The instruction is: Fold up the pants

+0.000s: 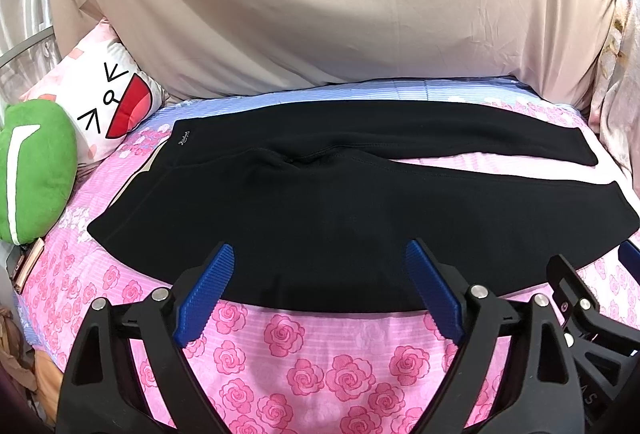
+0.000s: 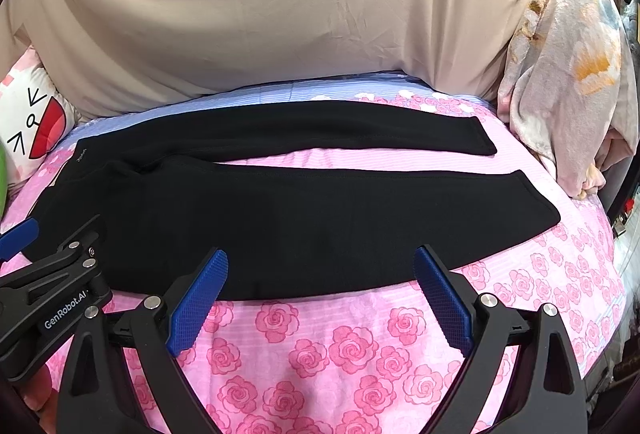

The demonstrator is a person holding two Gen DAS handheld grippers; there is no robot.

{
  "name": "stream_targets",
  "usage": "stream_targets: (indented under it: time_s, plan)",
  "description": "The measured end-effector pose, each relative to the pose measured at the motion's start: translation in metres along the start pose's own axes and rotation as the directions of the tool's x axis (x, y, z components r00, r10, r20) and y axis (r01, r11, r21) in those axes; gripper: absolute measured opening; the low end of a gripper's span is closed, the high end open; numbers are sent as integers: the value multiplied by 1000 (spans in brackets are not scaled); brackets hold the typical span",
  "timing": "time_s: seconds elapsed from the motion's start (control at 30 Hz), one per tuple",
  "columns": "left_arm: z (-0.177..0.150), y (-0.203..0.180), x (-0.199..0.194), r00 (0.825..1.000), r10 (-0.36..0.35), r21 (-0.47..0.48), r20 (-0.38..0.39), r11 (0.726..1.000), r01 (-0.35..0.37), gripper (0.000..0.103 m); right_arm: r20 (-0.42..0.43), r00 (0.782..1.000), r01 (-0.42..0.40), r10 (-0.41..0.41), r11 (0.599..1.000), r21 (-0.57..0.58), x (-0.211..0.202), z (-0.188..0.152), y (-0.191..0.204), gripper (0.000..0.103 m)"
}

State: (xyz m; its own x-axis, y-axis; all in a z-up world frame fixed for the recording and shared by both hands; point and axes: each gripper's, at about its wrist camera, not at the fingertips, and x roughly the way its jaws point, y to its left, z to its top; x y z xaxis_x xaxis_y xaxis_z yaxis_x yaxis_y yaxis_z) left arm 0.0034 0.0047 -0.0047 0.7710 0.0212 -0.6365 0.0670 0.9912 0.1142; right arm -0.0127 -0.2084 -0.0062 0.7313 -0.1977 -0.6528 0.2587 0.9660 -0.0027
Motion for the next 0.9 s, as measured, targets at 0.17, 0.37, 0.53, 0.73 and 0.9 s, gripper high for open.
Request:
stream_targets:
  time_s: [0.17,0.37,0.53,0.73,0.9]
  plan:
    - [0,-1,1,1000,2,0,-2,1000,-2,86,1,1000,-1,1,1000,0,0,0,0,92]
    - [0,-2,2,1000,2,2,-2,1000,-2,86,-3,1000,0,0,1000,0,1,0,1,92]
    - [0,-3,4,1000,5,3,-5,1000,-5,87,-3,1000,0,0,1000,0,0,-1,1,92]
    - [-1,-6,7,1000,11,12,-7,1000,-11,91,-10,1000,2,-2,1000,0,3,0,3,92]
    - [0,-6,10,1000,13,13,-15,1000,-13,91,-12,1000,0,0,1000,0,5,1,3,92]
